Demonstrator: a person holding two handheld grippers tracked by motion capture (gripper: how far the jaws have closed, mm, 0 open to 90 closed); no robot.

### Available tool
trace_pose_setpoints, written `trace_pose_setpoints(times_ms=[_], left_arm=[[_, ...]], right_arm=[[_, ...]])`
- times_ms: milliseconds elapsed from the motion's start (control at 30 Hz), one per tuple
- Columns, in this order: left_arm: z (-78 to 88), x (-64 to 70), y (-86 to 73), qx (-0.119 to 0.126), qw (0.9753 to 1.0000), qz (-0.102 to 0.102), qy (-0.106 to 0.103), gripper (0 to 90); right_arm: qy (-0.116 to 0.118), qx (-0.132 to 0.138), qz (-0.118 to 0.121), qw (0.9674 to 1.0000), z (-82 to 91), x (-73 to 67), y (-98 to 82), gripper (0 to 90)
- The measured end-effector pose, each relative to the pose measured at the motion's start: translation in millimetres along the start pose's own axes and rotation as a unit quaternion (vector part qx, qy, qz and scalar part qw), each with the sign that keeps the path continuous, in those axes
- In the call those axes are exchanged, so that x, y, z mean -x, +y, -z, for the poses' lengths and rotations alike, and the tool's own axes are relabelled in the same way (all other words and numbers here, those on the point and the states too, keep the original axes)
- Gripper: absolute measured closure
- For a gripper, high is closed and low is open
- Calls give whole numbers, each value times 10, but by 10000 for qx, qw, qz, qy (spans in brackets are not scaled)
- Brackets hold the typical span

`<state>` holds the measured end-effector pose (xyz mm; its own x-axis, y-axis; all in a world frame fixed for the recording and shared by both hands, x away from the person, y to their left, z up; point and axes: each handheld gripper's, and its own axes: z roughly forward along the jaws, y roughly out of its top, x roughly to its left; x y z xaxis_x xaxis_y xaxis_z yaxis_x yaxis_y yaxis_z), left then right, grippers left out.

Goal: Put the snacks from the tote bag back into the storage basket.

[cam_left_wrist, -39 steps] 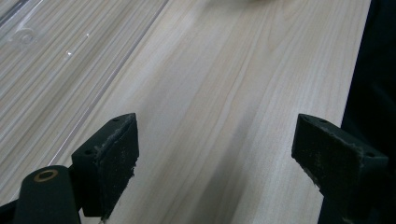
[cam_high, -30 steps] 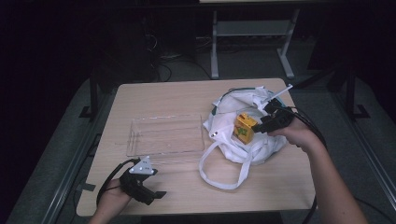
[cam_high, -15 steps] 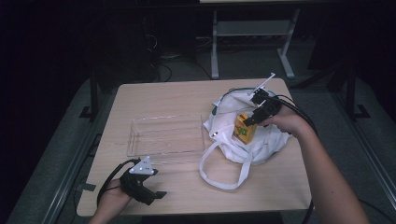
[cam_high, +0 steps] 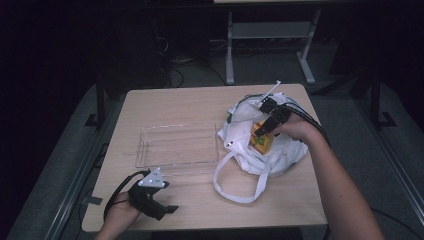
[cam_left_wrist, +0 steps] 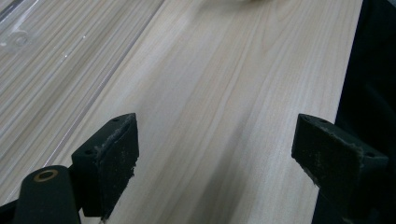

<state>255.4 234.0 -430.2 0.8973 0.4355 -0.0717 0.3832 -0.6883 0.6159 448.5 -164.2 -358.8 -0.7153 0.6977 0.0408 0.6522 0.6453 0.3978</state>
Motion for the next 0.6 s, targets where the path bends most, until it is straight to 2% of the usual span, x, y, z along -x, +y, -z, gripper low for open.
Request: trace_pose_setpoints(times_ms=[333, 600], left_arm=[[-1, -1, 1, -7, 10000, -26, -13, 145], [0, 4, -1, 12, 10000, -13, -13, 145]], right_arm=[[-108, -198, -22, 9997, -85, 9, 5, 342], [-53, -283, -68, 9996, -128, 31, -9, 392]])
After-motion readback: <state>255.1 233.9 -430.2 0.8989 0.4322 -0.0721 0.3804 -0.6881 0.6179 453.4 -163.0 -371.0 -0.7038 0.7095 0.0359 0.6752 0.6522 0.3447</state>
